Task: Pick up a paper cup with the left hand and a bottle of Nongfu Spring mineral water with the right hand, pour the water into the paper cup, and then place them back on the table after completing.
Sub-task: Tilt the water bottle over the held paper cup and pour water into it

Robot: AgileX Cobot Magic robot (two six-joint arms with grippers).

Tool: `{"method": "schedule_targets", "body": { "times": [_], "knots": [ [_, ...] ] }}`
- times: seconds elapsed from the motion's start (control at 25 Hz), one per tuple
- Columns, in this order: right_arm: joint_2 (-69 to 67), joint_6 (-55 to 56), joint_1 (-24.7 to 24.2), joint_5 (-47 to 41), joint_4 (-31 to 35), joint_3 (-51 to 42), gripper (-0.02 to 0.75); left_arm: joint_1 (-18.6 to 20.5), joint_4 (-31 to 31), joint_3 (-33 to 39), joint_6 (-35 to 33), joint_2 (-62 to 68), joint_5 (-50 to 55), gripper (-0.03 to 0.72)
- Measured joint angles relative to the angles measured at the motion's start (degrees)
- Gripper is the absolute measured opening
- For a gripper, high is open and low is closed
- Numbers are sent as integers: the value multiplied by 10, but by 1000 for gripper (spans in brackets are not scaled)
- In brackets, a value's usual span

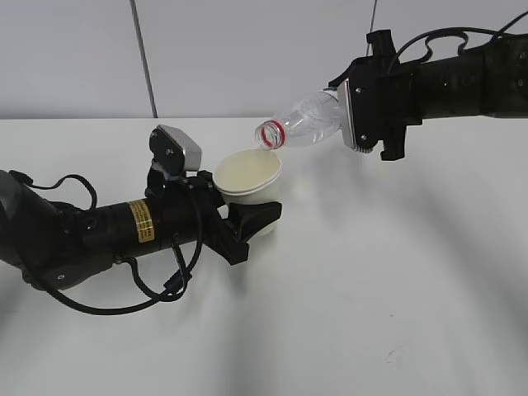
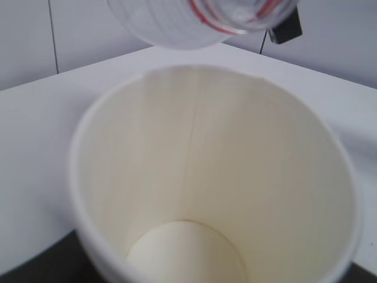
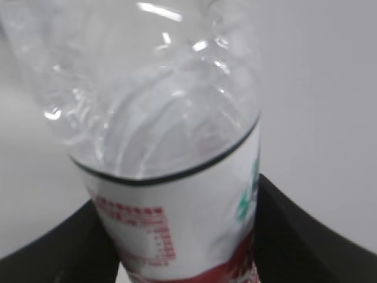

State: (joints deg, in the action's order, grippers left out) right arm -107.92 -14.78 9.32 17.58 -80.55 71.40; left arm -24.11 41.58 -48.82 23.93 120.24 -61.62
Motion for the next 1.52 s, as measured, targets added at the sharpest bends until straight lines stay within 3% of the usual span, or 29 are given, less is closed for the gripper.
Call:
{"method": "schedule_targets", "body": {
  "times": [1.52],
  "knots": [
    [0, -21, 0, 1, 0, 0, 438, 0, 9, 0, 0, 0, 0, 411]
  ]
}}
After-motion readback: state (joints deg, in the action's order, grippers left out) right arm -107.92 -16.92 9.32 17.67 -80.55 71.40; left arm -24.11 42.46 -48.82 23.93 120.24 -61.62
